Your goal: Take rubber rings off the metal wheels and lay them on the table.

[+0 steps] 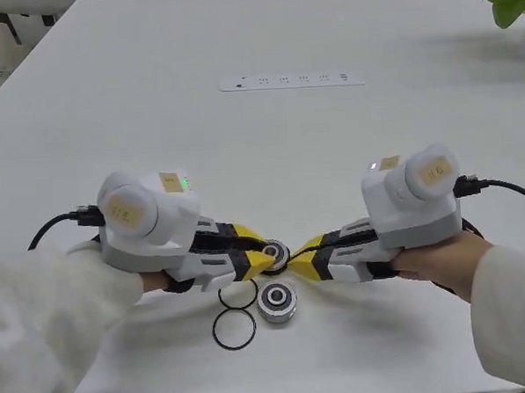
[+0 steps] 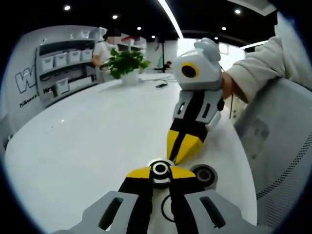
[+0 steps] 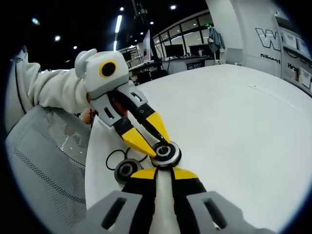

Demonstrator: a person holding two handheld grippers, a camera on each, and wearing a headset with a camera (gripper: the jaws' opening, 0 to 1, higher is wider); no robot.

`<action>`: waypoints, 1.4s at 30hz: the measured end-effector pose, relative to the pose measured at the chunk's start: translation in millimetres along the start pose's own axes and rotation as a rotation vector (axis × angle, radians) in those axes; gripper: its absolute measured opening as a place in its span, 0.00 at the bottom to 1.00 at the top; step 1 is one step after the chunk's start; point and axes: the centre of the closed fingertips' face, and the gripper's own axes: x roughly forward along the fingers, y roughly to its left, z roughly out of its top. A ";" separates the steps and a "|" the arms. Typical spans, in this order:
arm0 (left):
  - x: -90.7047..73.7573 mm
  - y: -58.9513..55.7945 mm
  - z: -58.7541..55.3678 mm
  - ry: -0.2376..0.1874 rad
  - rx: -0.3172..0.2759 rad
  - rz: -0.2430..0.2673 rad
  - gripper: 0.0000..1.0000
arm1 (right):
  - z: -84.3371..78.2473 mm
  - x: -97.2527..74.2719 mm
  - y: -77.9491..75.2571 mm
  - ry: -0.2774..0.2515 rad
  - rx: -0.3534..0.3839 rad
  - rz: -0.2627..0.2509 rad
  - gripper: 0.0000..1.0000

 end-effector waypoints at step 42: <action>-2.2 -0.8 1.0 -0.003 -0.018 0.010 0.13 | 3.0 2.9 -5.4 0.007 -0.079 -0.036 0.00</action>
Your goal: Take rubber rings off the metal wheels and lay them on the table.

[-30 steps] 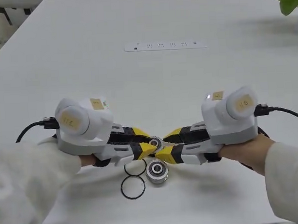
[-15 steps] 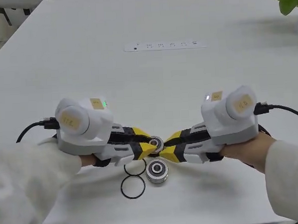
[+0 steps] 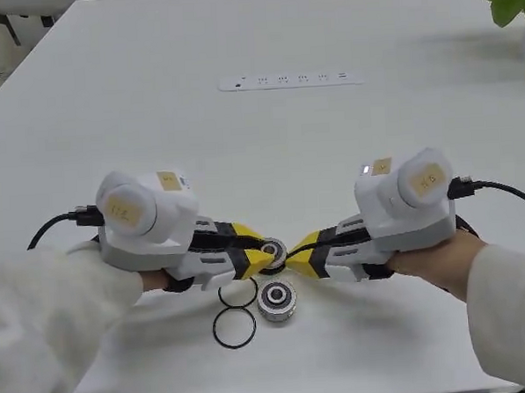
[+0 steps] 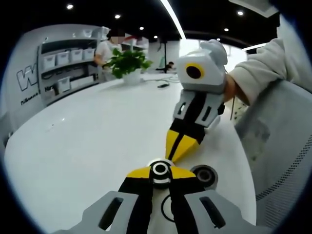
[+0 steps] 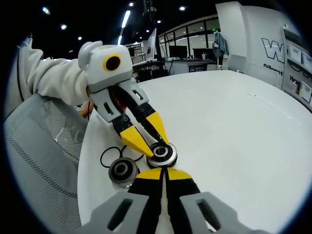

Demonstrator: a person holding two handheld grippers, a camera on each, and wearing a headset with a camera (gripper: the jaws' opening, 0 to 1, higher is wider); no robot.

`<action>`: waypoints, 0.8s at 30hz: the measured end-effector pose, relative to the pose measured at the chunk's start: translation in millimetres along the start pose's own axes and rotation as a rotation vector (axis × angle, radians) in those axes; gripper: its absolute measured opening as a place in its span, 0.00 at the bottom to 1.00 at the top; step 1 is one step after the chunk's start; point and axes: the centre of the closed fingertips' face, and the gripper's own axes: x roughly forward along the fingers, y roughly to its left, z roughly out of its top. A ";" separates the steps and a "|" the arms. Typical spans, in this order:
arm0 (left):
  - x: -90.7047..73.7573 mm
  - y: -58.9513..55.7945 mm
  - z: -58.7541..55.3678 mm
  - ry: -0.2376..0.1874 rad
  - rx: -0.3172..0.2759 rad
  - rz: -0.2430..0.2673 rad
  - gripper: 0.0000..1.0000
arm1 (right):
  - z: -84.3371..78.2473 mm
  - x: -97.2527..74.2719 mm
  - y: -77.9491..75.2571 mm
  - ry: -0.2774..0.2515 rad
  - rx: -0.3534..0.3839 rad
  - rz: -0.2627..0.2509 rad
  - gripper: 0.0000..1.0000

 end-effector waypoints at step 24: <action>1.5 -1.4 0.0 -0.010 0.015 -0.014 0.13 | 6.6 8.5 0.8 -0.034 -0.064 -0.027 0.26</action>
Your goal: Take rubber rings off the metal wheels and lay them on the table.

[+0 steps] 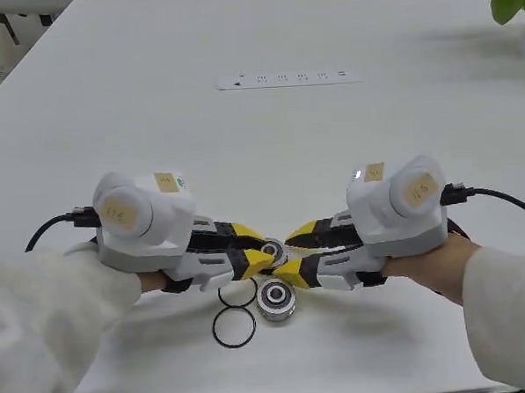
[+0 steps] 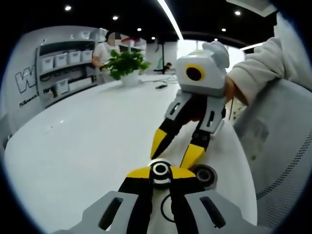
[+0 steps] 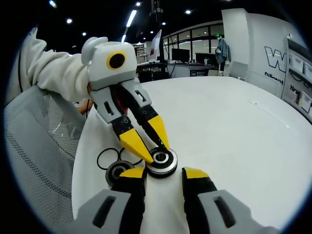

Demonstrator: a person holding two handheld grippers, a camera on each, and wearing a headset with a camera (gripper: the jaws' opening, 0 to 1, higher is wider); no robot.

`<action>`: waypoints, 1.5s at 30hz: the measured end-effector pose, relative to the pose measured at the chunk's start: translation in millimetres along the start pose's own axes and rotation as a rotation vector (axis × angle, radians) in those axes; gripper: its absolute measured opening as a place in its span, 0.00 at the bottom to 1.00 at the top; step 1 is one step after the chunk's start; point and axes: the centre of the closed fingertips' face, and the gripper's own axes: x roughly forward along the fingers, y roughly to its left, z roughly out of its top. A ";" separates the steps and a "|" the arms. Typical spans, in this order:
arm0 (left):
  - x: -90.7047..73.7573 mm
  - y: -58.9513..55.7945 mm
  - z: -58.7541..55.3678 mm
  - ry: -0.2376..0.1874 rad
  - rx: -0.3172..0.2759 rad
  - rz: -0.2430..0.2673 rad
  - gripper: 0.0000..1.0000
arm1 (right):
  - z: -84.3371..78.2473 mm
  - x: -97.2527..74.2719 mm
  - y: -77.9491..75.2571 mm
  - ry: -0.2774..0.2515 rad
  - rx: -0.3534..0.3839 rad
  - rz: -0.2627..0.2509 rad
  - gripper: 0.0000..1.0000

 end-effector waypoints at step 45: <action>0.7 2.7 -1.6 0.000 0.004 0.004 0.13 | -2.0 -18.6 -11.3 0.000 0.528 0.021 0.00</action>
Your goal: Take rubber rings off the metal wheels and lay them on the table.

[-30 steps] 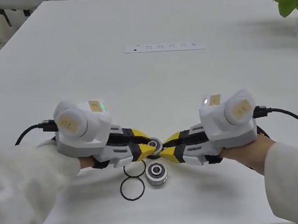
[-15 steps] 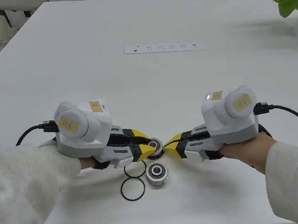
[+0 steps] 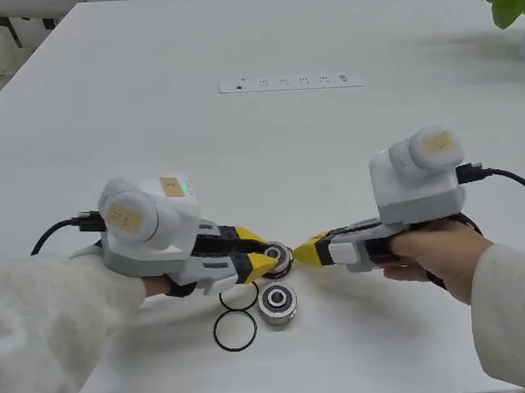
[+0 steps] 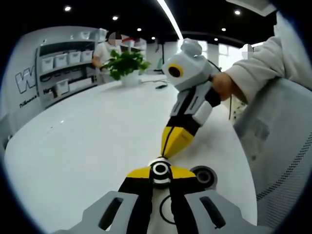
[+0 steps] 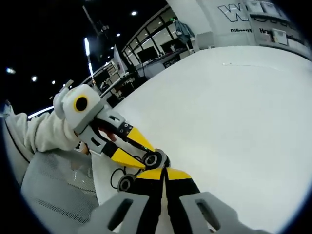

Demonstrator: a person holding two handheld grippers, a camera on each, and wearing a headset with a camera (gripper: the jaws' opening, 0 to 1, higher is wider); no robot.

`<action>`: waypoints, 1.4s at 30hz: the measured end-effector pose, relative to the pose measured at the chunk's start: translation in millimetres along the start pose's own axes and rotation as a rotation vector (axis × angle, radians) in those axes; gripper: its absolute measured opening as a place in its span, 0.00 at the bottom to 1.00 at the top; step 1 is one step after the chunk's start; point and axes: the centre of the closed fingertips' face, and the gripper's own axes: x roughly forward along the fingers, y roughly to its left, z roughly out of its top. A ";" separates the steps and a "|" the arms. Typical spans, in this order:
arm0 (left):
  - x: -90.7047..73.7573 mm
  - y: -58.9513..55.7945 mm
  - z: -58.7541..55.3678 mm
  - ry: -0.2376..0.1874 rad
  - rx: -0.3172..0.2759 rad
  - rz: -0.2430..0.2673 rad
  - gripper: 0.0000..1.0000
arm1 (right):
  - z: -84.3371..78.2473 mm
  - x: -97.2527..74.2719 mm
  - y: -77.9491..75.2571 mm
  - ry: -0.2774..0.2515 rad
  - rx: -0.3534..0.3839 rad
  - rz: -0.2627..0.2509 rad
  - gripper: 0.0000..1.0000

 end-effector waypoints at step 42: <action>-0.8 -0.9 1.0 0.000 0.011 0.009 0.13 | 4.7 1.0 12.8 -0.010 0.123 0.022 0.00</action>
